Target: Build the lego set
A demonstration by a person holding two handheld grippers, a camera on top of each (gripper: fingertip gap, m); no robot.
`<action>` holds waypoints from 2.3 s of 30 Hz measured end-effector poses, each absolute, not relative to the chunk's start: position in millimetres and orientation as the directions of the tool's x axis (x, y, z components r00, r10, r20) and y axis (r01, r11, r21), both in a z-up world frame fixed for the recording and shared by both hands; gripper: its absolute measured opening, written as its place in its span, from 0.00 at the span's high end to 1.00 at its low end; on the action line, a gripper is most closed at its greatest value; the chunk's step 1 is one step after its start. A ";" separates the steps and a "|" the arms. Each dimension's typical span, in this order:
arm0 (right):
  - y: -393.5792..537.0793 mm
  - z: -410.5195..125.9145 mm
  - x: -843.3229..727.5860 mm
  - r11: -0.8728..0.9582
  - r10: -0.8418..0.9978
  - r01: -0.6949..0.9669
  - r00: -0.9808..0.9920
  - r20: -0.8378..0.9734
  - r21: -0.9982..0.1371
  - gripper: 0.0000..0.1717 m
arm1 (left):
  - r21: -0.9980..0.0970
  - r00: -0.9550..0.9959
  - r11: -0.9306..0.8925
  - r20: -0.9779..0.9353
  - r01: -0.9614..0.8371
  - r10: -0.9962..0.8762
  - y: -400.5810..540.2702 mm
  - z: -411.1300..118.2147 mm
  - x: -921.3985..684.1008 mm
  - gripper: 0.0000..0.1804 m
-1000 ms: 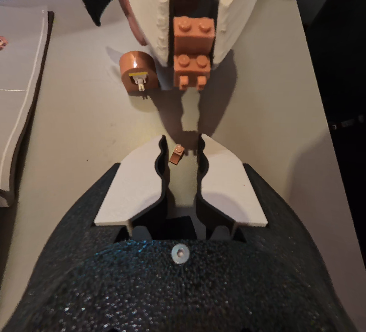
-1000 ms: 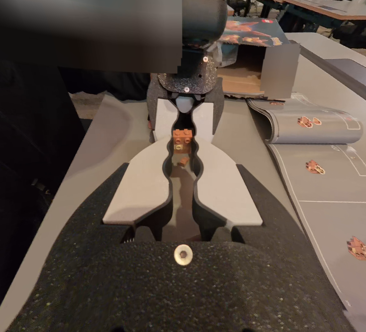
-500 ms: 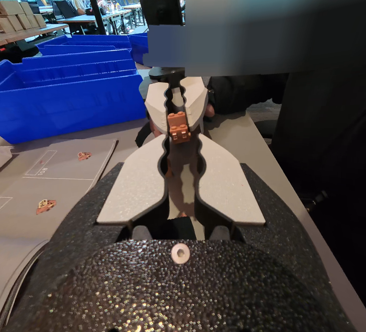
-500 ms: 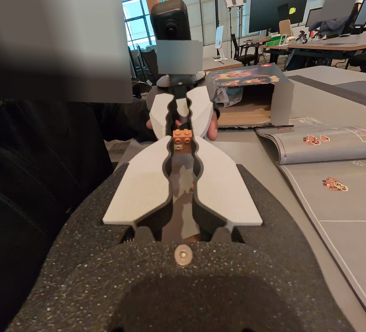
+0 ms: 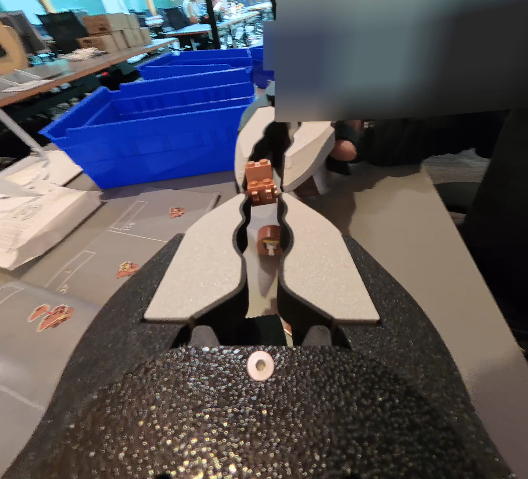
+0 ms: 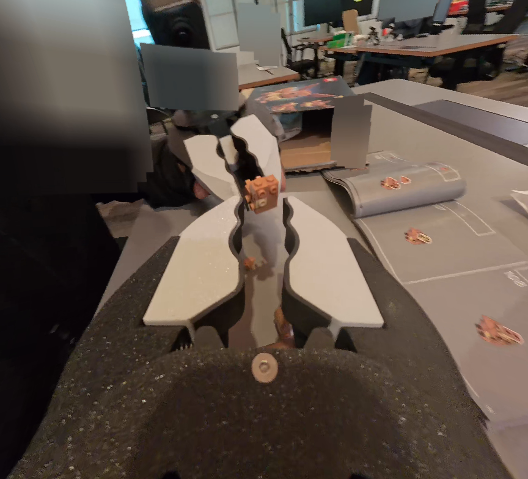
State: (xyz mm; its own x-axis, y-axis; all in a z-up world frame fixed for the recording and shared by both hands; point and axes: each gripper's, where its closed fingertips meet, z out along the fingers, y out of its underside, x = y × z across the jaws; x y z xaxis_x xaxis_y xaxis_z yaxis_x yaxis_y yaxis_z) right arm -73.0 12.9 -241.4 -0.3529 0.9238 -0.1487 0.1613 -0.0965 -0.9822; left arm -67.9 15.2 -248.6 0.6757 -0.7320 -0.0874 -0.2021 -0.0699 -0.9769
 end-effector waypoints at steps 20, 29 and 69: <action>27.6 -249.1 -82.6 -0.241 0.947 0.238 -0.152 -0.282 -0.941 0.89 | -0.895 0.805 -0.041 -0.378 -0.443 -0.457 33.9 -258.4 -80.7 0.91; 19.9 -248.6 -75.7 -0.213 0.916 0.274 -0.276 -0.289 -0.938 0.90 | -0.947 0.721 -0.065 -0.194 -0.315 -0.665 21.7 -257.3 -72.0 0.89; -11.5 -270.8 -70.8 0.127 0.942 0.408 -0.334 -0.018 -0.904 0.92 | -0.985 0.676 -0.163 0.078 -0.062 -0.733 15.8 -259.8 -106.7 0.91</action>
State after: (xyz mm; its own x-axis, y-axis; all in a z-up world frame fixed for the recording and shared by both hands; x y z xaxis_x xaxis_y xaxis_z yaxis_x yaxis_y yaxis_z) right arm -70.8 -11.5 -270.8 -0.3338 0.9425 -0.0181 0.4076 0.1270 -0.9043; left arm -106.7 15.8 -259.8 0.6758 -0.7329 0.0782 -0.0623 -0.1625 -0.9847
